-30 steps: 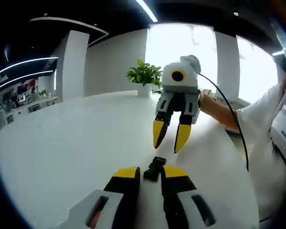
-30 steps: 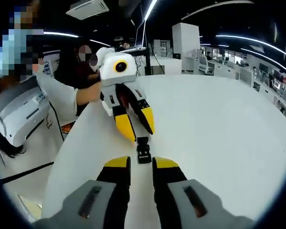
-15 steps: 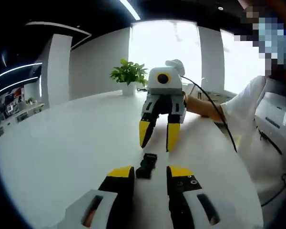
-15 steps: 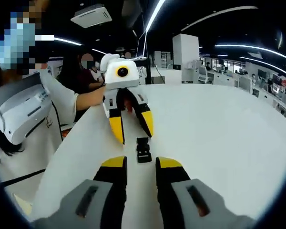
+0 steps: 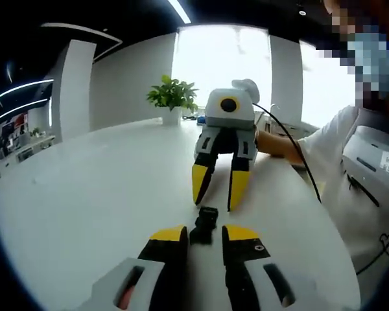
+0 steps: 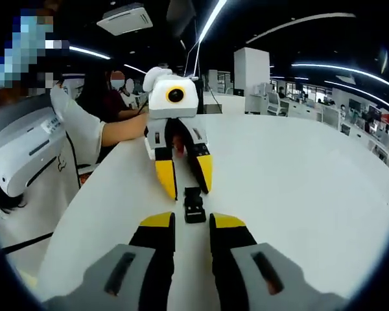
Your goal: Snap the two parts of the plastic buckle together until the buckle closes and remains connected.
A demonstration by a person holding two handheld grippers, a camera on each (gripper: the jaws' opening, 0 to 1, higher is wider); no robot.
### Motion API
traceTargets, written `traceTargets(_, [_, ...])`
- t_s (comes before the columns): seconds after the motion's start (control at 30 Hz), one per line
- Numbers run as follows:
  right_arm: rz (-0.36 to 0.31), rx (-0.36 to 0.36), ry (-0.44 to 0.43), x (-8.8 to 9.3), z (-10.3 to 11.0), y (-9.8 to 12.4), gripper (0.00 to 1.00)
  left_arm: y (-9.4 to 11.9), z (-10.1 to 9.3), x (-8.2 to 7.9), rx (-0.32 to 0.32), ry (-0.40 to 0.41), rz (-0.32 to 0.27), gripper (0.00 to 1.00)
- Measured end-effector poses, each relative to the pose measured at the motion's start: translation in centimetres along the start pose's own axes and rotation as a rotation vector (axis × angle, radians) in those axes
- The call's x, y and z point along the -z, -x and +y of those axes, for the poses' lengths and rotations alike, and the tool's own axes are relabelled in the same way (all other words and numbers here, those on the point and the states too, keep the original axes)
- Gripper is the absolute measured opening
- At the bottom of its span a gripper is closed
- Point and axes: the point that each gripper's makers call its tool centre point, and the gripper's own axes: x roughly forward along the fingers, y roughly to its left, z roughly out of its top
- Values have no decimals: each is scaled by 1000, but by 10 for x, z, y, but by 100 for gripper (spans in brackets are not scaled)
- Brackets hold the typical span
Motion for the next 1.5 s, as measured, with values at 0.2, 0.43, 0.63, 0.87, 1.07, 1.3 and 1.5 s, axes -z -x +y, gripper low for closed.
traceTargets(0.2, [-2,9,10,0,0,0,17,2,0,1,0,2,-2,19])
traceTargets(0.43, [-10,19,53,0,-1,1,11,5,3,3,-10,-15,-7,12])
traceTargets(0.63, [-17,24,75,0,-1,0,11,5,3,3,-20,-40,-13,12])
traceTargets(0.87, [2,76,102,-1,-1,0,10,4,3,3,-53,-47,-19,11])
traceTargets(1.07, [9,91,103,0,-3,-1,9,4,3,4,-73,-58,-19,10])
traceTargets(1.3, [22,107,96,0,-2,-2,8,2,0,4,-89,-65,-10,9])
traceTargets(1.5, [24,112,100,1,-2,-2,8,1,-2,4,-87,-75,-9,9])
